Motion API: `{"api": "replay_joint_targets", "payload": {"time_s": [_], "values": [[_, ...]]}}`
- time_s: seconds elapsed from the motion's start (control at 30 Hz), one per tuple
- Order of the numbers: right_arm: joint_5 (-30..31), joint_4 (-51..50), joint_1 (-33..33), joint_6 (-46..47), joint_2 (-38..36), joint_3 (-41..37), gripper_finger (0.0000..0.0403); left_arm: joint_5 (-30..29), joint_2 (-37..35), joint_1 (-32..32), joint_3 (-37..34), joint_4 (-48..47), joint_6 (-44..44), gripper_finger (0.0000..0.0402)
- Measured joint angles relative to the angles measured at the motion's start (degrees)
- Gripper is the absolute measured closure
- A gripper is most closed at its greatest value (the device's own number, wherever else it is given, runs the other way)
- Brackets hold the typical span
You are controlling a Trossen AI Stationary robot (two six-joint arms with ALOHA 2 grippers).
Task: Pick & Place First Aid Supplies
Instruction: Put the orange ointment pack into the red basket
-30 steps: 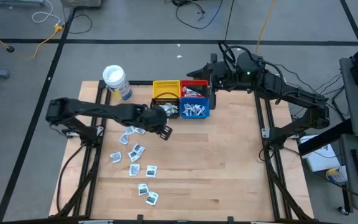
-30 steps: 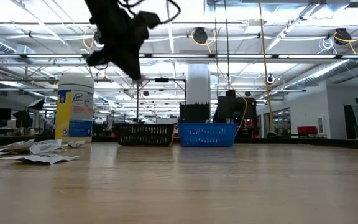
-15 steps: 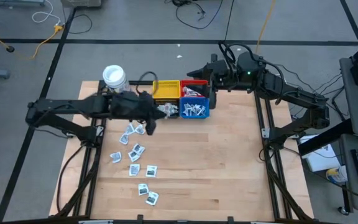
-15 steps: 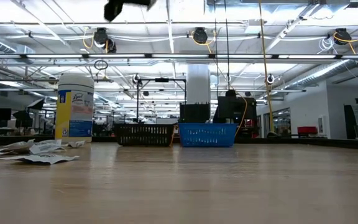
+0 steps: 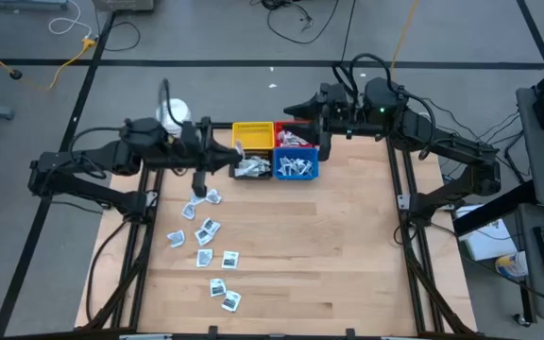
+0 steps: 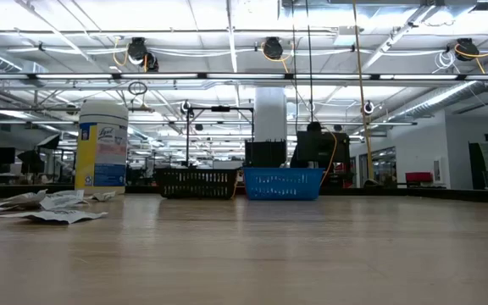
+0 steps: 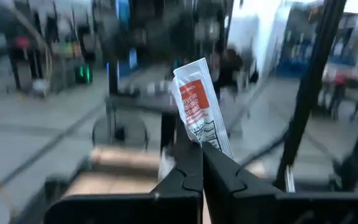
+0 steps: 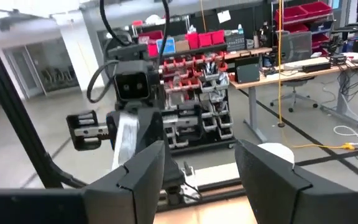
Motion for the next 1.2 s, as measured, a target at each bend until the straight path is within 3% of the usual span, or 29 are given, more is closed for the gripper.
{"api": "replay_joint_targets", "payload": {"time_s": [0.07,0.37,0.57,0.83,0.97,1.2], "values": [[-0.12,0.32,0.00,1.61,0.00,0.00,0.0211,0.01,0.10,0.64,0.25,2.48,-1.01,0.0401],[-0.16,4.13,2.71,4.95,2.57,0.07,0.0211,1.57,7.42,2.97,8.69,-5.33,1.23,0.0401],[-1.61,3.65,3.55,6.47,4.33,0.00,0.0211,2.41,12.88,3.71,14.65,-5.71,3.67,0.0401],[-1.77,3.64,4.17,4.75,4.35,0.00,0.0217,2.71,14.80,4.79,15.98,-5.57,3.23,0.0402],[-1.71,3.65,4.13,4.58,4.33,0.00,0.0256,2.38,14.80,4.90,15.98,-5.17,3.25,0.0402],[-1.68,3.62,4.09,2.62,4.33,0.00,0.0390,1.48,14.80,4.81,15.98,-5.23,2.21,0.0400]]}}
